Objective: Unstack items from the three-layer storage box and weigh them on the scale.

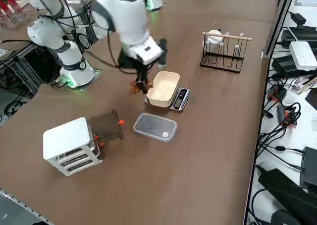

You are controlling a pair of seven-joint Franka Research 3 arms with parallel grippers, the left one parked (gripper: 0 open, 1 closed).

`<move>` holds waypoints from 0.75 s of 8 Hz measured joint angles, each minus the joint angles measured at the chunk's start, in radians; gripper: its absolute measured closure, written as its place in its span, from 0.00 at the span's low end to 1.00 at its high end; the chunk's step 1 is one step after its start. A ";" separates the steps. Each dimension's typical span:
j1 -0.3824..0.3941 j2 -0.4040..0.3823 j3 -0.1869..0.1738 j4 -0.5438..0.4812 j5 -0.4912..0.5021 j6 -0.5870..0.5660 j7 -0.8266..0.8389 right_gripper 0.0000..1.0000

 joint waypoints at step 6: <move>0.096 0.190 0.001 0.004 0.180 0.122 0.109 0.57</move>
